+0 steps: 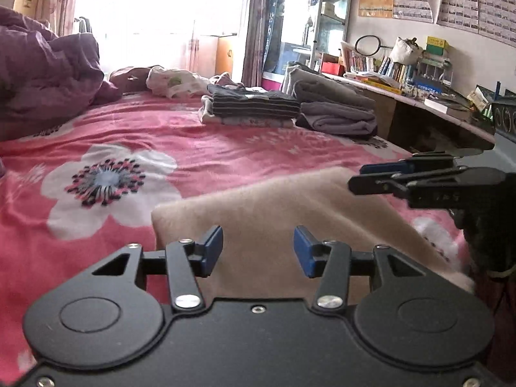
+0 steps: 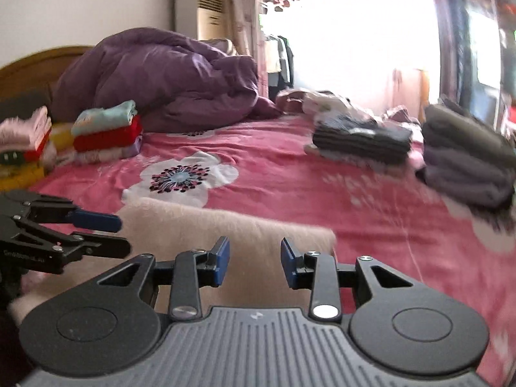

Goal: Fold clothes

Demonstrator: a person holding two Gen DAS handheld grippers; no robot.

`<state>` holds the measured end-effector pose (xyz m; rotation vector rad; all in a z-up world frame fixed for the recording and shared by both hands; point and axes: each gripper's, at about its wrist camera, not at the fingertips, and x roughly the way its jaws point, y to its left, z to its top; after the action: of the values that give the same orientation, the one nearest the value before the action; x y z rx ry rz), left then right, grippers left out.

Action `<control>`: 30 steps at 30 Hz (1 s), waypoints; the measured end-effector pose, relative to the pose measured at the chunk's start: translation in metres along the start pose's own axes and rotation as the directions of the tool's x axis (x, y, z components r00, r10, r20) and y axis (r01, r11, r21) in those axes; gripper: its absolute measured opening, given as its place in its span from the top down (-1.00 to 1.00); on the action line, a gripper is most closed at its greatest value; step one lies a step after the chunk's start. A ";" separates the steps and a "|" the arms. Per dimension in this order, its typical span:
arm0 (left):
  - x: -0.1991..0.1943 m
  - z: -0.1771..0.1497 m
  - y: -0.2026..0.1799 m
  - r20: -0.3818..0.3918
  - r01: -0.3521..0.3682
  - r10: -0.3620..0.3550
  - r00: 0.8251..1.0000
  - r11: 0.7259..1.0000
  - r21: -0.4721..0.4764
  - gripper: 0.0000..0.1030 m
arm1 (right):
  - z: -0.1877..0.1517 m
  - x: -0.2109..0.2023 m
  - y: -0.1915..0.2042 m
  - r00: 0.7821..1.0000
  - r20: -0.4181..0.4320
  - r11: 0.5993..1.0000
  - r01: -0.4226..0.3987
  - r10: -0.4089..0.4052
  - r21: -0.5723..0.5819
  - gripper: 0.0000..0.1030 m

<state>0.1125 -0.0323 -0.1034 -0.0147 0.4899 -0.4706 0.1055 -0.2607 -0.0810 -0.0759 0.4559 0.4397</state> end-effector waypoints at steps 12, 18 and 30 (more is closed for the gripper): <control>0.062 -0.011 -0.001 -0.096 -0.030 0.044 0.994 0.990 0.137 -0.10 | -0.022 0.069 -0.026 0.998 -0.054 1.000 -0.022 0.023 0.020 0.24; 0.059 -0.012 0.000 -0.082 -0.027 0.037 0.996 0.992 0.125 -0.12 | -0.020 0.066 -0.023 0.999 -0.051 1.000 -0.011 0.012 0.019 0.24; -0.015 -0.023 0.010 -0.090 -0.021 0.013 0.996 0.996 -0.085 -0.40 | -0.046 -0.018 -0.044 0.997 -0.078 0.938 0.032 -0.006 0.345 -0.27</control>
<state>0.0942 -0.0147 -0.1180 -0.0729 0.5975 -0.4346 0.0912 -0.3150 -0.1152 0.2453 0.6013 0.3325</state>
